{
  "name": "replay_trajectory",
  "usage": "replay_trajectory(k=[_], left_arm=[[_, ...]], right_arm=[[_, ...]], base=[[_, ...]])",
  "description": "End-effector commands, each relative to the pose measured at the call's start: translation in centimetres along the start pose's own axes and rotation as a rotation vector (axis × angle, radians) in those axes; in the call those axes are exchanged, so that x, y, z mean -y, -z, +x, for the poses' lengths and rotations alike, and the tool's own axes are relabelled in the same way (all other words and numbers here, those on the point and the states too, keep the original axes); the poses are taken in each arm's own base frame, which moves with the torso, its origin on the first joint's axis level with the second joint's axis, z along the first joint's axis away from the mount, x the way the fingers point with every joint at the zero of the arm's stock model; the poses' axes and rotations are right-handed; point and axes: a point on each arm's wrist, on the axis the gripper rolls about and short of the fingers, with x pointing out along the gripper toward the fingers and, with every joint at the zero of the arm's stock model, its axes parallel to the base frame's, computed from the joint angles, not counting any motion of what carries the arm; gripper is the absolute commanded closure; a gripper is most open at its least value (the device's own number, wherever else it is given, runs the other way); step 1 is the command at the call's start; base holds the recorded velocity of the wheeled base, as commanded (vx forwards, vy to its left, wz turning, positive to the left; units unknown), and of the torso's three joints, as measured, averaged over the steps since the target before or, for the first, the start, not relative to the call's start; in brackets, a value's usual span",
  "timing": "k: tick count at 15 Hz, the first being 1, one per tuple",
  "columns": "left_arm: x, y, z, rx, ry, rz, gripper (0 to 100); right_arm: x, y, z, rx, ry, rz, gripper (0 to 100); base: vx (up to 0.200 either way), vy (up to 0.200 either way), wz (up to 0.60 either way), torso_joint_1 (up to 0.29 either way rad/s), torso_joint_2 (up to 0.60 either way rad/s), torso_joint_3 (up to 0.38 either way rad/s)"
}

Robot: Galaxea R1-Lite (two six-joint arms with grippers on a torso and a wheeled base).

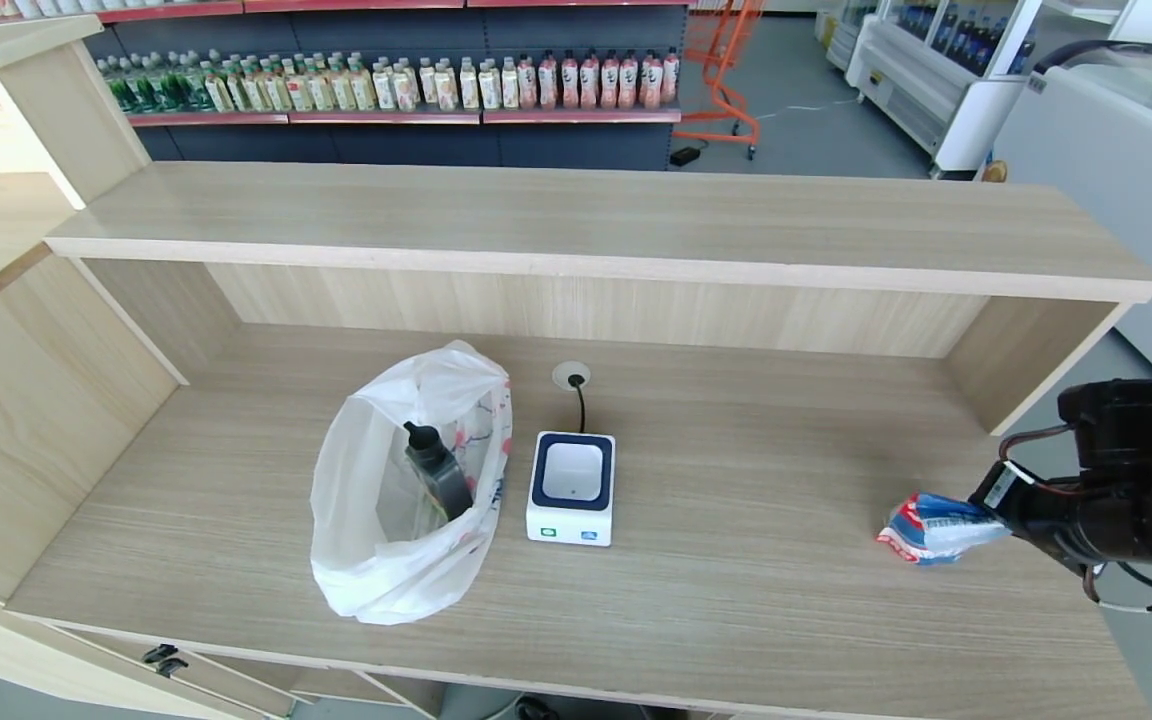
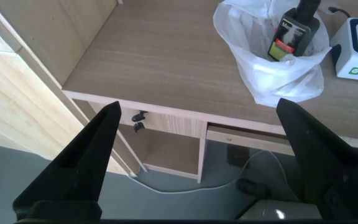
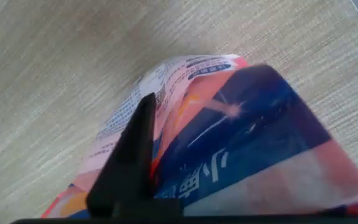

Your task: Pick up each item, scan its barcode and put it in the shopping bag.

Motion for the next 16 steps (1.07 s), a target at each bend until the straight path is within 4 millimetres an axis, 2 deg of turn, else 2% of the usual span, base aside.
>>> replay_trajectory(k=[1, 3, 4, 7, 8, 9, 11, 14, 16], left_arm=[[0.0, 0.0, 0.0, 0.0, 0.0, 0.0, 0], [0.0, 0.0, 0.0, 0.0, 0.0, 0.0, 0], [0.0, 0.0, 0.0, 0.0, 0.0, 0.0, 0], [0.0, 0.0, 0.0, 0.0, 0.0, 0.0, 0], [0.0, 0.0, 0.0, 0.0, 0.0, 0.0, 0], [0.0, 0.0, 0.0, -0.001, 0.0, 0.0, 0], [0.0, 0.0, 0.0, -0.001, 0.0, 0.0, 0], [0.0, 0.0, 0.0, -0.001, 0.0, 0.0, 0], [0.0, 0.0, 0.0, -0.001, 0.0, 0.0, 0]], right_arm=[[-0.2, 0.9, 2.5, -0.033, 0.016, -0.1, 100], [-0.4, 0.4, 2.3, 0.009, -0.008, -0.201, 100], [-1.1, -0.6, 1.4, 0.103, -0.067, -0.258, 100], [-2.7, -2.5, -4.2, 0.157, -0.412, -0.452, 100], [-2.8, -2.8, -5.5, 0.155, -0.465, -0.48, 100], [-3.2, -2.8, -8.0, 0.155, -0.573, -0.589, 100], [-3.3, -2.1, -10.2, 0.163, -0.728, -0.756, 100], [-5.9, -1.0, -13.6, 0.128, -1.025, -0.758, 100], [-8.3, -0.7, -17.7, 0.05, -1.286, -0.671, 100]], base=[[0.0, 0.0, 0.0, 0.0, 0.0, 0.0], [0.0, 0.0, 0.0, 0.0, 0.0, 0.0], [0.0, 0.0, 0.0, 0.0, 0.0, 0.0], [0.0, 0.0, 0.0, 0.0, 0.0, 0.0], [0.0, 0.0, 0.0, 0.0, 0.0, 0.0], [0.0, 0.0, 0.0, 0.0, 0.0, 0.0], [0.0, 0.0, 0.0, 0.0, 0.0, 0.0], [0.0, 0.0, 0.0, 0.0, 0.0, 0.0], [0.0, 0.0, 0.0, 0.0, 0.0, 0.0]])
